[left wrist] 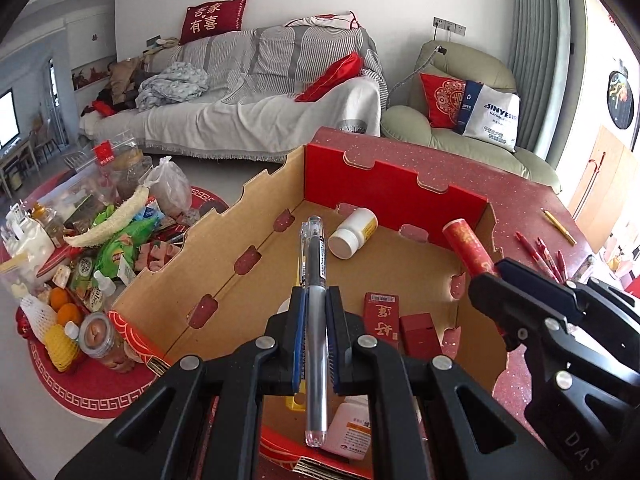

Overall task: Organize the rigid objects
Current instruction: 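Carry the pen and lighter over the cardboard box and open both tools, then withdraw both tools from the box back over the table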

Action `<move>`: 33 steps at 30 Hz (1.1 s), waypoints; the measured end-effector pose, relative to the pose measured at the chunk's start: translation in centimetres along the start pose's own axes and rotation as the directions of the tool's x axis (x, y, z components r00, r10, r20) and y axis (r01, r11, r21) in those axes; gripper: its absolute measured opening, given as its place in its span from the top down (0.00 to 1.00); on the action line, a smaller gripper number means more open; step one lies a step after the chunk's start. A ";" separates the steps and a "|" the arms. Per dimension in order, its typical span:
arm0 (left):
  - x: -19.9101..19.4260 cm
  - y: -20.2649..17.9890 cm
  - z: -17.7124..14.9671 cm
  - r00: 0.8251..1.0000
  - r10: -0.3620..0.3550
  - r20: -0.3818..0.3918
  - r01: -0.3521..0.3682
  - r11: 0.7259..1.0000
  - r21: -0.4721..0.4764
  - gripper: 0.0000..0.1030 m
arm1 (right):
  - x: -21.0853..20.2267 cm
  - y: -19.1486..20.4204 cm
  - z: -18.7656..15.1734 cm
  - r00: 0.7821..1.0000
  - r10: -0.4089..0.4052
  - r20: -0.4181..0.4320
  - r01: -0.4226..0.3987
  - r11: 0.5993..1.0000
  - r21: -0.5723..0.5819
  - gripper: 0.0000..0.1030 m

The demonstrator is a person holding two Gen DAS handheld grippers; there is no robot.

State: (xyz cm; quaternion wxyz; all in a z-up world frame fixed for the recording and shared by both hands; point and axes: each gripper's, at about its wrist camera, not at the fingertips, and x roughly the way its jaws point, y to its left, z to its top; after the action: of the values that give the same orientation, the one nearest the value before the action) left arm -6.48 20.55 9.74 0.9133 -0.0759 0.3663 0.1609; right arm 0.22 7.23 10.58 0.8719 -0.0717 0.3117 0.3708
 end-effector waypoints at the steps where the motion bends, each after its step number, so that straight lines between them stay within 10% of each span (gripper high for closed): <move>1: 0.2 0.1 0.0 1.000 0.001 -0.003 -0.001 1.000 -0.001 0.90 | 0.2 0.0 0.0 1.000 0.000 -0.002 0.000 1.000 0.001 0.81; 15: 2.0 0.8 0.6 0.999 0.015 -0.044 -0.015 1.000 0.007 0.89 | 2.9 0.0 0.7 0.998 0.002 -0.060 -0.002 1.000 0.002 0.81; 19: 1.9 1.1 0.8 0.999 0.016 -0.045 -0.016 1.000 -0.011 0.40 | 3.5 -0.2 0.8 0.996 0.000 -0.086 0.001 1.000 0.013 0.80; 23: 1.3 1.7 0.7 0.999 0.011 -0.030 -0.011 0.999 -0.031 0.40 | 1.7 -1.6 0.5 0.999 -0.023 -0.022 0.025 0.997 0.069 0.39; 33: -4.5 -5.3 -0.6 0.989 -0.126 0.079 0.119 0.989 0.084 0.40 | -6.9 -7.8 -4.4 0.985 -0.136 0.104 0.115 0.977 0.181 0.39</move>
State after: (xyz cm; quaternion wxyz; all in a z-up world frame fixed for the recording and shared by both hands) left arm -8.02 14.39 12.54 0.9383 -0.0552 0.3284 0.0927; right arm -0.23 -4.05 10.44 0.9132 0.0070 0.2866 0.2898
